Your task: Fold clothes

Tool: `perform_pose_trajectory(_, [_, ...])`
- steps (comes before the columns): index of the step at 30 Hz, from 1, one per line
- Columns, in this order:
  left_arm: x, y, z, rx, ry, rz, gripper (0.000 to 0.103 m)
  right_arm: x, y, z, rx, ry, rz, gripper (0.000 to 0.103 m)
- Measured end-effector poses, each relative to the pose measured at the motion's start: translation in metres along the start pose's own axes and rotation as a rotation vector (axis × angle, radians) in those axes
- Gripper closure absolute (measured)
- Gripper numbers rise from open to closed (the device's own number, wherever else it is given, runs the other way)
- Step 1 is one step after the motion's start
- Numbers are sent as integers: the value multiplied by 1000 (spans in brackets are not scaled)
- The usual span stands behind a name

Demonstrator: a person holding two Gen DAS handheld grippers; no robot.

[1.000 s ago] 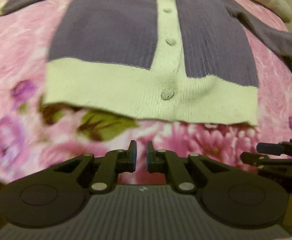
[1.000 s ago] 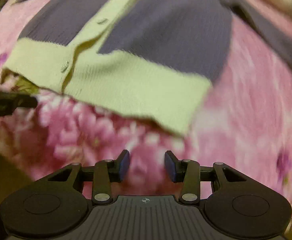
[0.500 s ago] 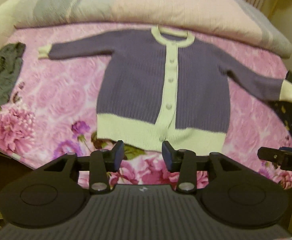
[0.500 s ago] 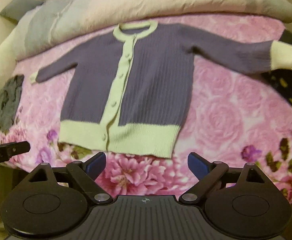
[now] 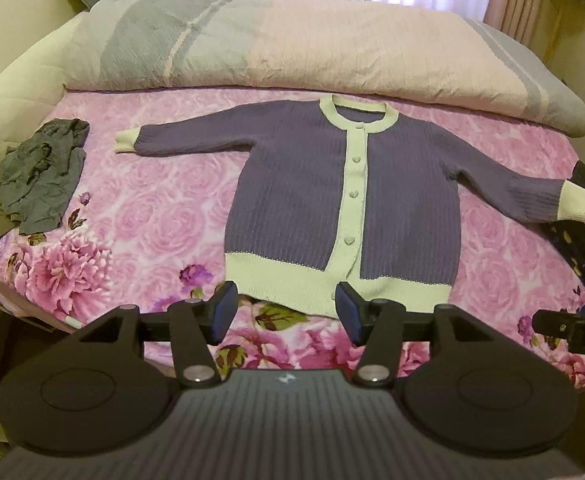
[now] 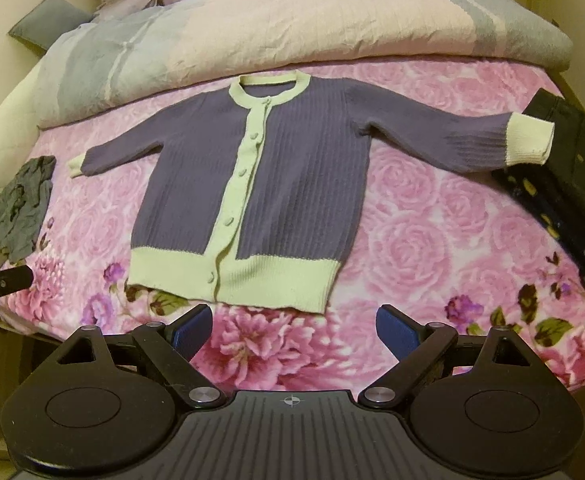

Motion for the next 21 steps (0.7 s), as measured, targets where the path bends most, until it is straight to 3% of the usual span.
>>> perform_pose_trajectory(21, [9, 8, 15, 7, 8, -49, 48, 11, 10, 17, -12, 28, 2, 12])
Point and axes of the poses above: each gripper's, at about its wrist camera, not at the fingertips, and z roughly against the way its jaws point, x to its left, y to its underside, the point moved 8 cm from there along -z, roughly the way its jaws point, and after that the axes turned 12 degrees about y, right-handed, at the moved point
